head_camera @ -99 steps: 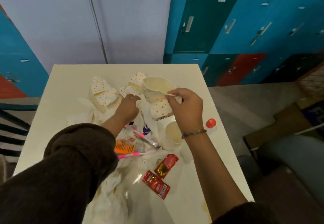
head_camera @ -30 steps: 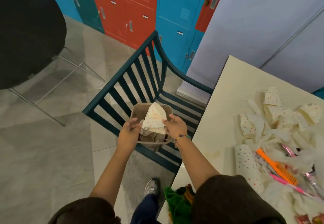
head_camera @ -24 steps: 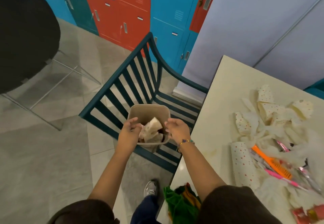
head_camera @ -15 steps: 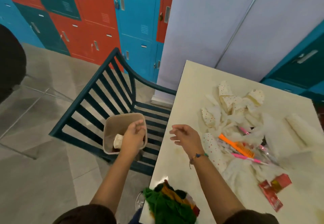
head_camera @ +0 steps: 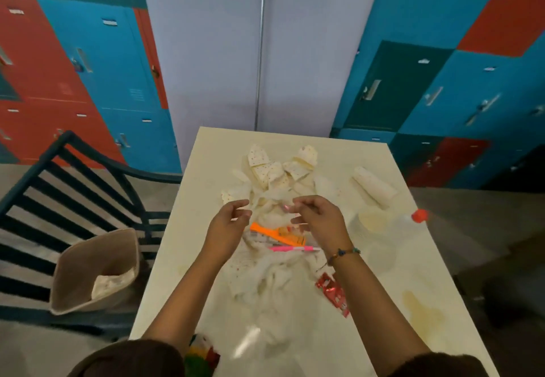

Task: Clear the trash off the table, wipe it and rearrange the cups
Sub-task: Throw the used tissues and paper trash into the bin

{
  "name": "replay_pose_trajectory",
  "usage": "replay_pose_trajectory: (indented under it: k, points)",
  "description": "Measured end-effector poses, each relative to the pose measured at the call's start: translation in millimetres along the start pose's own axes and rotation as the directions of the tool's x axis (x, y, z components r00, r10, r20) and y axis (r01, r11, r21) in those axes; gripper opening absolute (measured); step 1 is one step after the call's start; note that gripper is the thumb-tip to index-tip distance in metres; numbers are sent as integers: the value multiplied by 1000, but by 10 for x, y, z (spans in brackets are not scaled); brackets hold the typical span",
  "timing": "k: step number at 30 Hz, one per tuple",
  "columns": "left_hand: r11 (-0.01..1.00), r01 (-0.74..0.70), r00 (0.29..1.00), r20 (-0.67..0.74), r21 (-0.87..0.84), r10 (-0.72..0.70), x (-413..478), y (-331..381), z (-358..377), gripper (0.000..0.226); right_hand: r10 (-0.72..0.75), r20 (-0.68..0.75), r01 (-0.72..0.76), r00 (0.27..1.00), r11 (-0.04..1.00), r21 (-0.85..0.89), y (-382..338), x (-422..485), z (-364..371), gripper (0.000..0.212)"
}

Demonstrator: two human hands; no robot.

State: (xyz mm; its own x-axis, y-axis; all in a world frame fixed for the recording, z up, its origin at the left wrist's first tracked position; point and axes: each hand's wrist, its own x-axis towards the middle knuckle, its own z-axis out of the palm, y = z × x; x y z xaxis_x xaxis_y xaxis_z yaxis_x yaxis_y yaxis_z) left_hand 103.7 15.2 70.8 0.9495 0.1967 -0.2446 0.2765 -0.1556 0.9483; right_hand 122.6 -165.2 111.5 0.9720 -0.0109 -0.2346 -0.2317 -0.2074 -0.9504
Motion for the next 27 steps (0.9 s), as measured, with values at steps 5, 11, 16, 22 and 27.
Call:
replay_pose_trajectory:
  k: [5,11,16,22,27]
  points:
    - [997,-52,999,15,50,51,4,188,569,21,-44,27,44,999,999,-17,-50,143,-634,13]
    - [976,-71,997,3,205,72,295,315,899,22,-40,11,40,999,998,-54,-105,596,-1041,12]
    - [934,-85,996,7,348,88,881,303,956,27,7,-21,-10,1000,989,-149,-34,1181,-1053,17]
    - [842,-77,997,37,534,68,1685,142,1001,42,6,-2,-6,1000,861,-509,260,1993,-796,12]
    - [779,-118,993,83,616,84,2088,-102,1157,52,64,163,93,985,595,-798,577,2545,-554,42]
